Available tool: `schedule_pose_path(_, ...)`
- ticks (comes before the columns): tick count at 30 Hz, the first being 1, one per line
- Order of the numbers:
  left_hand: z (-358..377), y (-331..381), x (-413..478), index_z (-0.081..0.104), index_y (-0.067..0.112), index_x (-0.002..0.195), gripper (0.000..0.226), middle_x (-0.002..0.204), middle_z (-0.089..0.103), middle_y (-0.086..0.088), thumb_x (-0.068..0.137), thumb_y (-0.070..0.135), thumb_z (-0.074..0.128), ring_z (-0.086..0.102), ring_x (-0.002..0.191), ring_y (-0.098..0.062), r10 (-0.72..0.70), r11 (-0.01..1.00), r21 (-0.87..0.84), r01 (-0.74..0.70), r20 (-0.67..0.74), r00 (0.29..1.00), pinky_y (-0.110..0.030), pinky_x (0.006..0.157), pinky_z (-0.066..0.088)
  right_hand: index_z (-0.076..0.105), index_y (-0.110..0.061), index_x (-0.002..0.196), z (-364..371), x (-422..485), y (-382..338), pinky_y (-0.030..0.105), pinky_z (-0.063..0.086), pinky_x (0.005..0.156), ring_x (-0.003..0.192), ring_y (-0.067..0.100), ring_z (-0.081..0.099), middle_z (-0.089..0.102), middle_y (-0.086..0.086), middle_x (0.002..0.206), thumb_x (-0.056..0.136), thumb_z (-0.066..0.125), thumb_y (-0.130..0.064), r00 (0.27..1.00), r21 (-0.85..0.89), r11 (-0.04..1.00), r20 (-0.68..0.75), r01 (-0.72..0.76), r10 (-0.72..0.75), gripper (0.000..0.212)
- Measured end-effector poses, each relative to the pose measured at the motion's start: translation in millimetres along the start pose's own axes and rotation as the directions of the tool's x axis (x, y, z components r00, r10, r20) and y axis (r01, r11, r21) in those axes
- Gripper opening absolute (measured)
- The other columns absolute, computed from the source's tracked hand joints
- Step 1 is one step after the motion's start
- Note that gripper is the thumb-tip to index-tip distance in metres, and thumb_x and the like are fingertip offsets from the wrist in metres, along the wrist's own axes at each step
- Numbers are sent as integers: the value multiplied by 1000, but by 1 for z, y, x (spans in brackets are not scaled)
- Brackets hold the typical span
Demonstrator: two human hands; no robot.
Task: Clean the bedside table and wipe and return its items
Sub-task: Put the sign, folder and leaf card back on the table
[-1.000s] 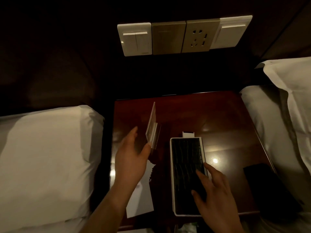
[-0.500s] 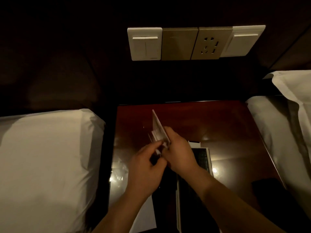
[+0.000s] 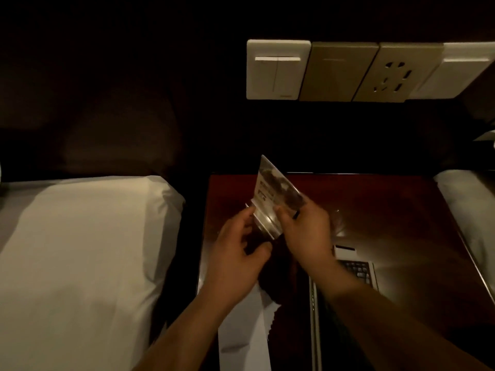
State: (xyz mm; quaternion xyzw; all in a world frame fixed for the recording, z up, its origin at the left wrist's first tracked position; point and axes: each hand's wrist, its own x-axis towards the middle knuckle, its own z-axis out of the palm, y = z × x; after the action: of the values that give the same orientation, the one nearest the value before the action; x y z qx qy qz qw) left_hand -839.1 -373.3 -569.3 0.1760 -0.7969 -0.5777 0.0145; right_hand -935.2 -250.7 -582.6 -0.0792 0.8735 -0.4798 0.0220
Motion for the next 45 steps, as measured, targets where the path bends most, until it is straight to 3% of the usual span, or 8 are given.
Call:
schedule_pose_path(5,10,11,13,26,55,146,84,145,43,25,71,65,64,47,129,5,26,998,-58,-23,45,999,-27,103,48,59,-22,111,27,-14,-11,38,56,70,83,13,63,59,-2,98,95,55,-20,988,10,997,136,75,-76,16)
schedule_pose_path(9,5,8,26,34,55,143,58,136,54,25,89,56,57,54,119,10,101,993,67,-96,-71,992,-14,94,47,46,-35,139,24,-17,-4,23,54,89,110,1,60,57,-8,125,91,57,-19,919,119,990,374,82,-121,52)
schedule_pose_path(12,-9,-2,40,60,46,123,27,111,68,24,100,36,51,64,105,4,106,994,51,-100,-125,987,-9,83,49,47,-61,123,6,0,5,19,57,73,97,-2,66,65,-18,114,84,61,1,931,180,983,357,19,-83,75)
schedule_pose_path(16,-26,-8,64,70,36,94,17,98,75,5,95,38,53,72,96,-15,26,994,-103,-35,-83,996,-39,86,58,32,-44,146,-4,41,-1,34,61,74,85,5,69,51,-39,121,92,66,-15,965,189,981,263,-47,-5,71)
schedule_pose_path(21,-39,-2,94,70,36,79,24,89,76,6,96,29,54,74,87,-13,66,983,-163,-82,-97,993,-36,73,61,61,-18,110,0,64,1,38,56,71,81,16,67,68,-2,93,94,64,-24,965,-38,997,254,71,-59,17)
schedule_pose_path(32,-32,-13,105,72,38,89,24,84,75,10,98,25,54,71,82,-9,95,987,-105,-120,-217,971,-28,72,51,65,-13,115,16,51,8,44,59,75,83,20,68,69,5,92,96,62,-22,989,-38,990,60,137,-134,22)
schedule_pose_path(40,-28,-15,98,71,31,109,21,104,75,3,99,25,53,71,102,-18,23,988,-146,-56,-219,975,-53,94,55,62,-15,120,16,52,8,37,59,78,89,17,68,70,2,101,97,61,-22,989,-19,993,94,117,-115,25)
schedule_pose_path(45,-33,-21,53,56,34,134,39,119,68,11,95,33,61,64,109,-4,-109,991,-112,79,-286,952,-29,93,53,50,-32,136,-18,32,15,24,56,75,88,5,68,60,-13,123,92,66,-27,989,67,998,143,14,-23,47)
